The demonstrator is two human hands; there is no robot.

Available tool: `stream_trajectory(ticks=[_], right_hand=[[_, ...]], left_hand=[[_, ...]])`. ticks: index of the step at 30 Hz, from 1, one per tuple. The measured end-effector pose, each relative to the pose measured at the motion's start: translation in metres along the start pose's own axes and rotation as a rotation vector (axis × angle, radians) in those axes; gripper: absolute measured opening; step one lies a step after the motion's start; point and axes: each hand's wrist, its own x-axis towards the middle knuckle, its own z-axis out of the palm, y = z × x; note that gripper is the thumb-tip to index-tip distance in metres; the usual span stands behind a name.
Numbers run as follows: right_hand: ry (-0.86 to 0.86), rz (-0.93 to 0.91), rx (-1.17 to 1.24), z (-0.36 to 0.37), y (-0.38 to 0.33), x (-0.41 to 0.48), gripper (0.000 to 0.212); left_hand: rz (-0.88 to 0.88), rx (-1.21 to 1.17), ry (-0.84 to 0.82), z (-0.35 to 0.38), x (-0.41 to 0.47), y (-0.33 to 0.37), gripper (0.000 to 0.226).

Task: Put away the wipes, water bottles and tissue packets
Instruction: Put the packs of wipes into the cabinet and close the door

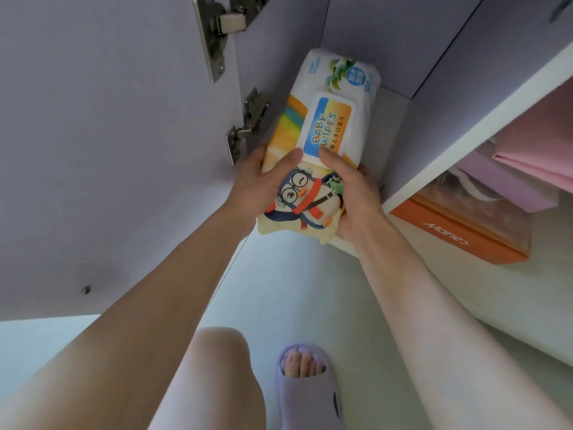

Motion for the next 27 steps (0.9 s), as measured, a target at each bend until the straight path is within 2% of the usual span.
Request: stream_trajectory(ticks=[4,7,10,15,19,21,24,27], right_hand=[[0.018,0.014,-0.106,0.004,-0.008,0.011,0.038],[0.05,-0.011,-0.16,0.006,-0.01,0.015,0.031],[0.069,-0.052,-0.236,0.006,-0.008,0.013,0.035],[0.141,-0.264,-0.447,-0.001,0.004,-0.002,0.035],[0.022,-0.393,-0.364,-0.009,0.018,-0.023,0.041],[-0.021,-0.427,-0.308,-0.012,0.023,-0.028,0.052],[-0.016,-0.446,-0.302,-0.016,0.028,-0.03,0.065],[-0.018,-0.445,-0.284,-0.019,0.031,-0.028,0.065]], left_hand=[[-0.03,-0.025,0.022,0.004,0.007,0.002,0.032],[-0.017,-0.091,0.039,0.005,0.005,0.0,0.026],[0.034,-0.091,0.046,0.005,-0.004,-0.004,0.024],[0.115,0.018,0.087,0.011,-0.025,-0.012,0.038],[0.25,0.113,0.1,0.019,-0.045,-0.019,0.057],[0.308,0.186,0.126,0.02,-0.049,-0.022,0.067],[0.33,0.243,0.13,0.018,-0.048,-0.023,0.071],[0.309,0.254,0.127,0.016,-0.046,-0.025,0.069]])
